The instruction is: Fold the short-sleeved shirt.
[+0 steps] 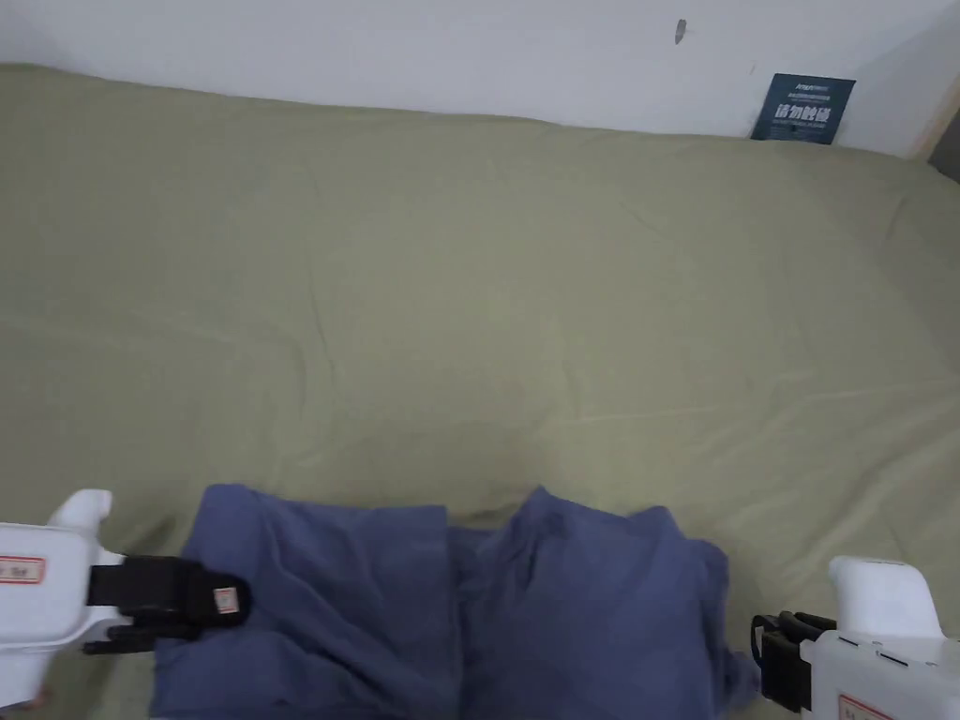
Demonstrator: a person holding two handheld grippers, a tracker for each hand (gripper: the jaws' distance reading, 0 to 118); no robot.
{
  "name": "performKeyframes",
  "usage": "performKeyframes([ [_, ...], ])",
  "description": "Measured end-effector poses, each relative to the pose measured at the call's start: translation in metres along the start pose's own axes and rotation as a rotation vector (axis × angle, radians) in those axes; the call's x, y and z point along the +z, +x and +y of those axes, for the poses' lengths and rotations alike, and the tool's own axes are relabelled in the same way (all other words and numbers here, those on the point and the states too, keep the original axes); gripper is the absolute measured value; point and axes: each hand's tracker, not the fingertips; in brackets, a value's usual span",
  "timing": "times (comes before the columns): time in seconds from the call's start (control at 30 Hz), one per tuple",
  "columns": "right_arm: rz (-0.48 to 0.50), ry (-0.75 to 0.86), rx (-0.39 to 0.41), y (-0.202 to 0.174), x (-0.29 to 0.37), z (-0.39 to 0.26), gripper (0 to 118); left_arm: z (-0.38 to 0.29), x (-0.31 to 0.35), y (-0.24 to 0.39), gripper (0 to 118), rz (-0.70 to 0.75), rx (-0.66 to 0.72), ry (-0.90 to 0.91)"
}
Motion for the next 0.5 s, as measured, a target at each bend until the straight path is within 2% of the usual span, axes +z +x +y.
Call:
performKeyframes([
  [0.23,0.009,0.001,-0.04,0.009,-0.003,-0.007,0,0.002,0.051,-0.002,11,0.13,0.027,0.089],
  [0.3,0.004,-0.001,-0.046,0.014,-0.003,-0.009,0,-0.003,0.051,0.017,11,0.138,0.026,0.101],
  [0.43,0.014,0.004,-0.075,0.027,-0.001,-0.014,0,-0.004,0.048,0.076,11,0.206,-0.072,0.128],
  [0.5,0.014,0.012,-0.086,0.034,0.001,-0.015,0,-0.002,0.046,0.106,11,0.202,-0.064,0.131],
])
